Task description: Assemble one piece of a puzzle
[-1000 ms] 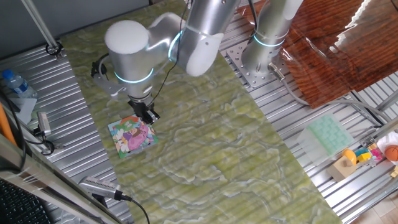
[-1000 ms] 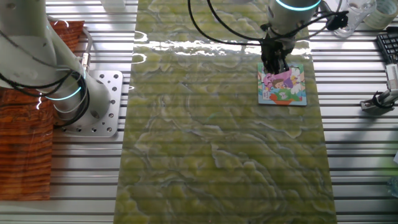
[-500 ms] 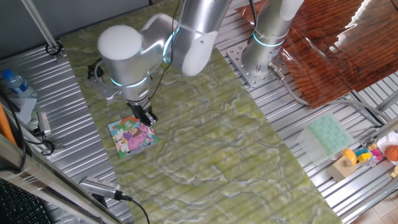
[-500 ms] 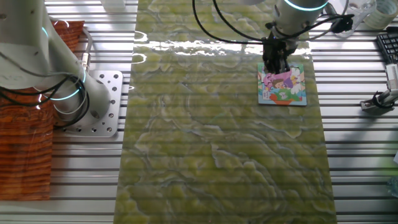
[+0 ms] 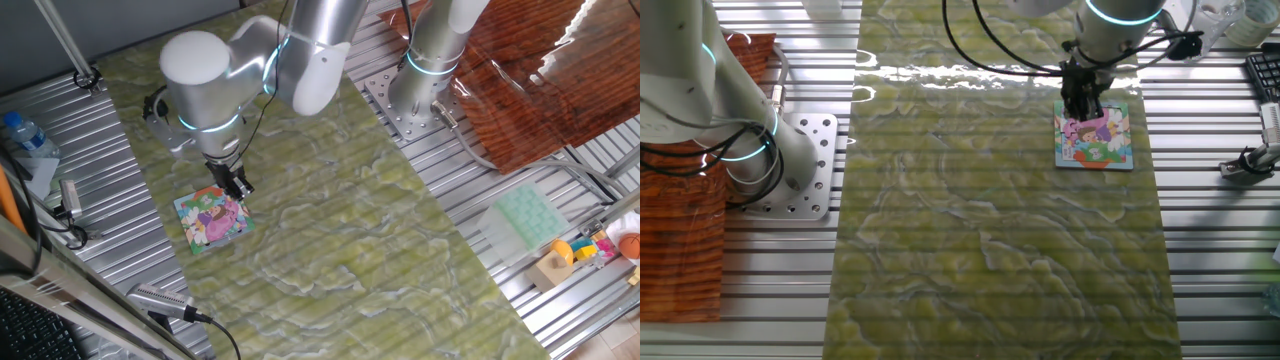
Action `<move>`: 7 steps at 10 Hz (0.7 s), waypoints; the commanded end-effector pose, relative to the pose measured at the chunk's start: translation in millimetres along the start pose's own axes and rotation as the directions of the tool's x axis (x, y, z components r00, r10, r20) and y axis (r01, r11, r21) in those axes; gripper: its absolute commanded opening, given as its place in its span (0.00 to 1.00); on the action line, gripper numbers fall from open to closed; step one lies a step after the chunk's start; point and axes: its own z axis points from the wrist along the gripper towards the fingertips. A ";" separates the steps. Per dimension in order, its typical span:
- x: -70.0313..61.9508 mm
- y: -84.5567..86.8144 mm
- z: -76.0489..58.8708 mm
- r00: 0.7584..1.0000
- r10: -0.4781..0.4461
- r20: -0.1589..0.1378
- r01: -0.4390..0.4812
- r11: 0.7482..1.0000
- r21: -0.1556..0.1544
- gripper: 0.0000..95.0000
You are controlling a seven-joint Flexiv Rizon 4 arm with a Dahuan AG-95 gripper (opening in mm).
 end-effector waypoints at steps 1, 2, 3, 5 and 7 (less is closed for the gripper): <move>0.4 0.1 -1.0 1.000 -0.011 -0.007 0.011 1.000 0.009 0.00; -0.7 0.3 -1.3 1.000 -0.011 -0.005 0.011 1.000 0.011 0.00; -4.0 1.0 -2.8 1.000 -0.010 -0.008 0.010 1.000 0.014 0.00; -15.0 2.8 -5.0 1.000 -0.002 -0.005 0.002 1.000 0.023 0.00; -14.7 0.5 -1.8 1.000 -0.013 0.016 0.012 0.998 0.054 0.00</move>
